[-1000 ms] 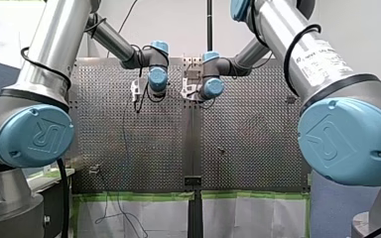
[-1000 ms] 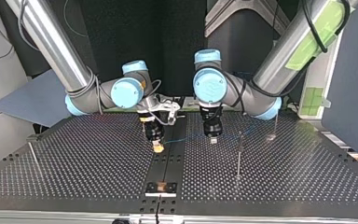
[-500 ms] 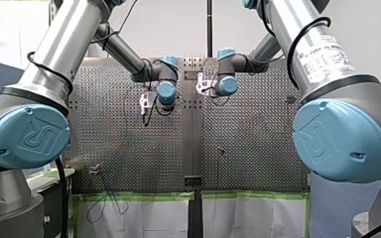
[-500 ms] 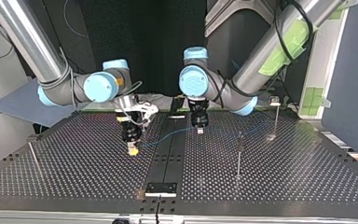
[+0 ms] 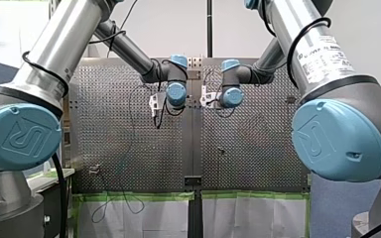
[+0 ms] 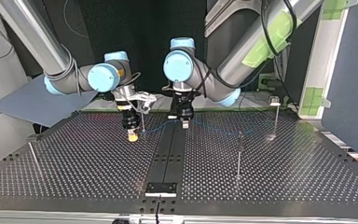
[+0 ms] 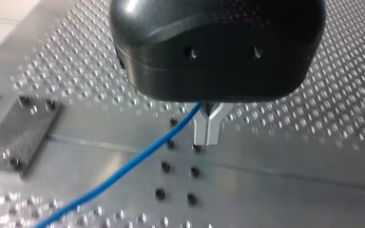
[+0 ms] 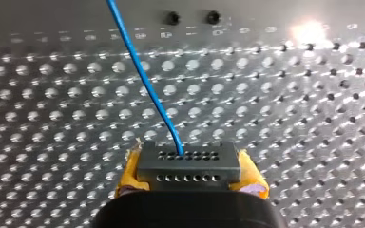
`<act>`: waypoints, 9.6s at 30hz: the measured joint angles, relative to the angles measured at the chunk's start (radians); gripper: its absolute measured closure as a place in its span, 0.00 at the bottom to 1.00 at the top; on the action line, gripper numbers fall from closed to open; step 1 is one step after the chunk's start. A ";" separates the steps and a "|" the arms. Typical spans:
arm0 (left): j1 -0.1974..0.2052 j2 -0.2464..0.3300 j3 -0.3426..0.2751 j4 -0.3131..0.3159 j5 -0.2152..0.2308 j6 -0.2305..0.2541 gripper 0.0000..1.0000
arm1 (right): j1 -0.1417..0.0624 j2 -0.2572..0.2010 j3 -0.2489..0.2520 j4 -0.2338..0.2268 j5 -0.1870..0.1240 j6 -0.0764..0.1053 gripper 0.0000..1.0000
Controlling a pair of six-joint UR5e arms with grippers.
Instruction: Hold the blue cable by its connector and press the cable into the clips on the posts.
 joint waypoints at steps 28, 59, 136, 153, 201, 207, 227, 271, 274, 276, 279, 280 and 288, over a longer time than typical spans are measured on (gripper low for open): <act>-0.081 -0.206 -0.006 0.109 -0.029 -0.033 1.00 | -0.042 0.000 0.272 -0.098 0.012 -0.006 1.00; -0.166 -0.353 -0.006 0.279 0.000 -0.048 1.00 | -0.172 0.069 0.487 -0.318 -0.059 0.007 1.00; -0.139 -0.516 0.245 0.133 0.141 -0.072 1.00 | -0.347 0.166 0.354 -0.410 -0.418 0.096 1.00; -0.124 -0.518 0.282 0.130 0.170 -0.083 1.00 | -0.350 0.167 0.331 -0.412 -0.418 0.108 1.00; -0.053 -0.548 0.369 0.098 0.251 -0.115 1.00 | -0.353 0.236 0.236 -0.404 -0.414 0.125 1.00; -0.042 -0.548 0.382 0.090 0.267 -0.116 1.00 | -0.353 0.238 0.224 -0.404 -0.414 0.130 1.00; -0.026 -0.642 0.532 -0.052 0.264 -0.077 0.95 | -0.357 0.240 0.187 -0.384 -0.408 0.134 1.00; -0.077 -0.505 0.425 -0.217 0.201 -0.008 0.00 | -0.358 0.247 0.187 -0.350 -0.385 0.129 1.00; -0.098 -0.478 0.398 -0.191 0.200 -0.008 0.00 | -0.358 0.247 0.187 -0.349 -0.386 0.130 1.00; -0.113 -0.464 0.382 -0.175 0.193 -0.009 0.00 | -0.358 0.247 0.187 -0.348 -0.386 0.131 1.00; -0.133 -0.451 0.354 -0.157 0.181 -0.010 0.00 | -0.358 0.247 0.187 -0.347 -0.387 0.132 1.00; -0.138 -0.450 0.342 -0.154 0.179 -0.010 0.00 | -0.358 0.247 0.187 -0.347 -0.387 0.132 1.00; -0.157 -0.448 0.292 -0.151 0.160 -0.012 0.00 | -0.358 0.247 0.187 -0.345 -0.388 0.132 1.00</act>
